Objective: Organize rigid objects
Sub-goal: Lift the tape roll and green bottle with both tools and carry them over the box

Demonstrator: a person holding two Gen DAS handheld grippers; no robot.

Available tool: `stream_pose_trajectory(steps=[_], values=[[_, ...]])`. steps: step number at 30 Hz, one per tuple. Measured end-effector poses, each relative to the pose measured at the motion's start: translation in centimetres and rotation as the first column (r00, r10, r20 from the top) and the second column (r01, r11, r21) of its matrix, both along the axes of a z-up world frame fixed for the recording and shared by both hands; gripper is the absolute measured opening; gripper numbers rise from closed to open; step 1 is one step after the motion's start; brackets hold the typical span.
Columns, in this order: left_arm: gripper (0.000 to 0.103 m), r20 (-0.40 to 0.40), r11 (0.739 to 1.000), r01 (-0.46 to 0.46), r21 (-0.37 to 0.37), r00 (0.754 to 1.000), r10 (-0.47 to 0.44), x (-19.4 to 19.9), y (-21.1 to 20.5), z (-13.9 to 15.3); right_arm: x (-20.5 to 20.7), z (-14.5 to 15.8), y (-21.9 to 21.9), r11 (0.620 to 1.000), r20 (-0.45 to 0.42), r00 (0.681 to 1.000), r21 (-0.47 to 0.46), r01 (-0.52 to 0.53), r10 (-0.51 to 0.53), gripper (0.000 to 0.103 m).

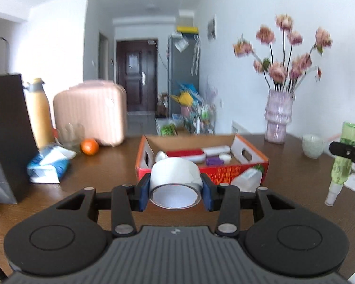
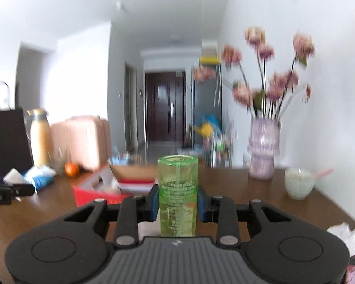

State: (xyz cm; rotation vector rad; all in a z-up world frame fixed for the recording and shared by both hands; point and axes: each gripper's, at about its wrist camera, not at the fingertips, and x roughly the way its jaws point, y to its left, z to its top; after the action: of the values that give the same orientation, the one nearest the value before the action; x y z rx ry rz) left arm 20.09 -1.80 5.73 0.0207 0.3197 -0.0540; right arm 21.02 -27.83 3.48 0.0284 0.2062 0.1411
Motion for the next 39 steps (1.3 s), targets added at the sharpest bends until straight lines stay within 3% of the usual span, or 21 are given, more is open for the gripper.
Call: stream_pose_trajectory(steps=[7,12,23,30,39], values=[[0.043,0.135,1.0,-0.003,-0.016,0.991,0.005,-7.4,0.2,2.4,-8.8,3.7,1.6,1.0,0.24,0.971,0.019,-0.013,0.008,0.03],[0.043,0.231,1.0,-0.012,-0.024,0.973,0.018,-11.9,0.1,4.0,-11.8,4.8,1.9,0.999,0.297,0.955,0.028,-0.019,0.01,0.03],[0.043,0.332,0.998,-0.015,-0.06,0.943,0.034,-17.0,0.8,5.8,-18.3,6.5,2.9,0.999,0.399,0.916,0.018,-0.042,0.031,0.03],[0.043,0.413,0.998,-0.015,-0.061,0.91,0.038,-17.1,0.8,7.8,-18.5,8.1,2.5,0.999,0.463,0.886,0.039,-0.034,0.012,0.03],[0.043,0.524,0.999,-0.004,-0.035,0.851,0.021,-14.8,0.6,12.4,-14.1,12.6,2.3,0.996,0.507,0.861,0.058,-0.074,0.034,0.03]])
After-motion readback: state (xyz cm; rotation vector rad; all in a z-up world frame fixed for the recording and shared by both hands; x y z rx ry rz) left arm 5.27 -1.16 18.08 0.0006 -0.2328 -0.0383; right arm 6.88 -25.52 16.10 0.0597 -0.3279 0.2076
